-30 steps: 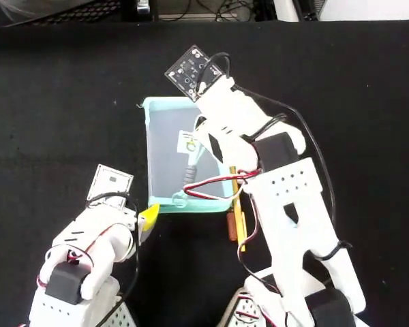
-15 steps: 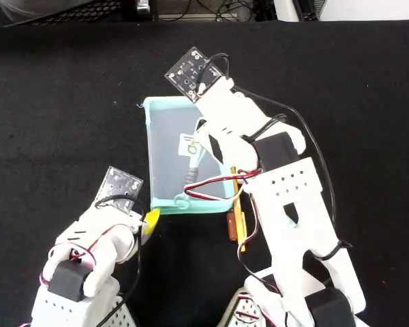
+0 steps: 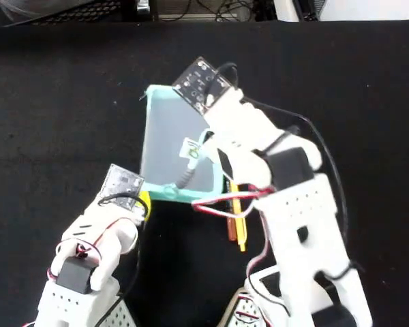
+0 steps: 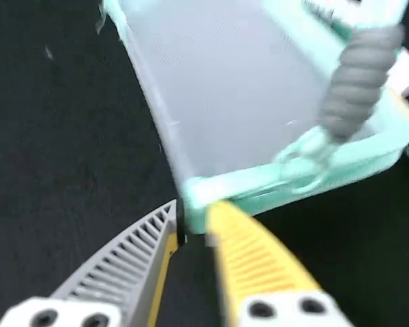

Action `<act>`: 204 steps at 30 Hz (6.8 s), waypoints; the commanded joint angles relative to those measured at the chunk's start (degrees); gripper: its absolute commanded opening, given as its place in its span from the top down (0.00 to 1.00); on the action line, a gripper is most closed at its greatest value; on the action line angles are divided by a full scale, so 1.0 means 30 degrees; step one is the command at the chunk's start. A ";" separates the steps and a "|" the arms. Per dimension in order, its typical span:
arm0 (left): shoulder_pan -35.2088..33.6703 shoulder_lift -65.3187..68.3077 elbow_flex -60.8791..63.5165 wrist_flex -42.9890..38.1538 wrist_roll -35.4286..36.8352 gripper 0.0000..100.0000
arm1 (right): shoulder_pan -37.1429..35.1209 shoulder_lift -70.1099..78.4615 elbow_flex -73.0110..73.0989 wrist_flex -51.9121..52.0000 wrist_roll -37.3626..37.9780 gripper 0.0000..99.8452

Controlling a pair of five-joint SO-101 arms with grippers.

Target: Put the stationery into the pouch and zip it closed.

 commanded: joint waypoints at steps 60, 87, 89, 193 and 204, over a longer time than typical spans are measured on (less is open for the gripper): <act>0.0835 -0.0059 -1.3670 0.3487 0.4396 0.85 | -0.6652 0.3853 -2.3253 0.8733 -0.1348 0.99; 0.2447 0.2051 -0.9480 0.4425 0.2374 0.80 | -0.6535 0.4938 -2.3165 0.8674 -0.0586 0.99; 0.1744 0.2051 -0.8923 0.3429 0.2374 0.80 | -0.6535 0.4938 -2.3136 0.8791 -0.0586 0.99; -1.2996 0.4161 -0.6198 0.3077 -0.0234 0.97 | -0.5509 -0.4527 1.5516 -0.8733 -0.0733 0.81; -1.3289 0.4161 -0.3648 0.0967 0.0733 0.97 | -0.9143 0.3267 1.3407 -1.0579 -0.0733 0.78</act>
